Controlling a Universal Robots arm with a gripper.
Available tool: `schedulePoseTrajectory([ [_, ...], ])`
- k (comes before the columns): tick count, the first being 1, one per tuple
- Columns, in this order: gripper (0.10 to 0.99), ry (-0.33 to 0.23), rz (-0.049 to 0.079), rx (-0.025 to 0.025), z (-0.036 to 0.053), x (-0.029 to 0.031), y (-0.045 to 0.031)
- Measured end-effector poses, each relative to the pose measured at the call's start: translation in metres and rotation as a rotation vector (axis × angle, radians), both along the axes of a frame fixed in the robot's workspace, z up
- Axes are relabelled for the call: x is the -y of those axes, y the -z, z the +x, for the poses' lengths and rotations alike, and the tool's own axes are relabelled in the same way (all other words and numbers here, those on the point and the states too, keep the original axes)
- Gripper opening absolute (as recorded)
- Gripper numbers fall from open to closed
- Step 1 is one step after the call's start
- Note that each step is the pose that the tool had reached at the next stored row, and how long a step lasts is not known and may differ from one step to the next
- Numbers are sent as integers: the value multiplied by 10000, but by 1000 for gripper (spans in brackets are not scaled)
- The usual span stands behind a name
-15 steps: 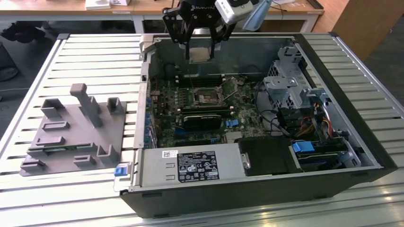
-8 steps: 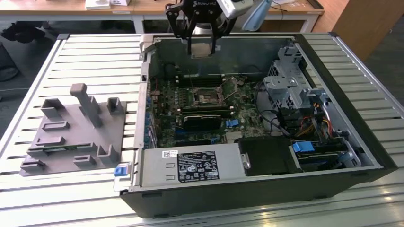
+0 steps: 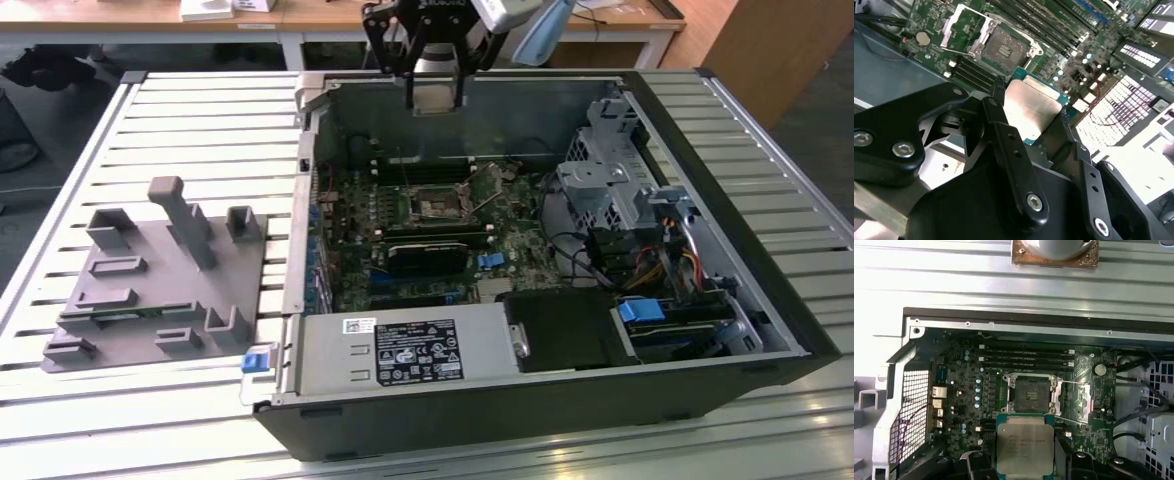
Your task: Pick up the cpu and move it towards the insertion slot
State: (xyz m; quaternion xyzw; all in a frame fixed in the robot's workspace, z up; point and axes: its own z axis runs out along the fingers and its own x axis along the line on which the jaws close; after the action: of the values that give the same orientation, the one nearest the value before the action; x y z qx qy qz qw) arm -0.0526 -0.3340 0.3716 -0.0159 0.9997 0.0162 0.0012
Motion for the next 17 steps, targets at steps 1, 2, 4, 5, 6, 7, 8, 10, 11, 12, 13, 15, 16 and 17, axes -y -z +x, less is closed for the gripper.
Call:
schedulePoseTrajectory([
  [1, 545, 1, 1, 1, 17, -15, 4],
  [2, 545, 0, 1, 1, 35, -27, 7],
  [4, 545, 1, 1, 1, 73, -48, 15],
  [5, 545, 1, 1, 1, 93, -58, 19],
  [6, 545, 1, 2, 0, 114, -68, 22],
  [7, 545, 4, 5, 1, 130, -74, 25],
  [8, 545, 18, 6, 0, 142, -80, 28],
  [10, 545, 68, 10, 0, 157, -87, 33],
  [11, 545, 89, 11, 1, 163, -93, 35],
  [12, 545, 106, 11, 0, 170, -99, 36],
  [13, 545, 122, 12, 1, 175, -105, 38],
  [15, 545, 152, 16, 1, 190, -117, 42],
  [16, 545, 169, 16, 1, 197, -124, 43],
  [17, 545, 189, 15, 1, 206, -130, 44],
])
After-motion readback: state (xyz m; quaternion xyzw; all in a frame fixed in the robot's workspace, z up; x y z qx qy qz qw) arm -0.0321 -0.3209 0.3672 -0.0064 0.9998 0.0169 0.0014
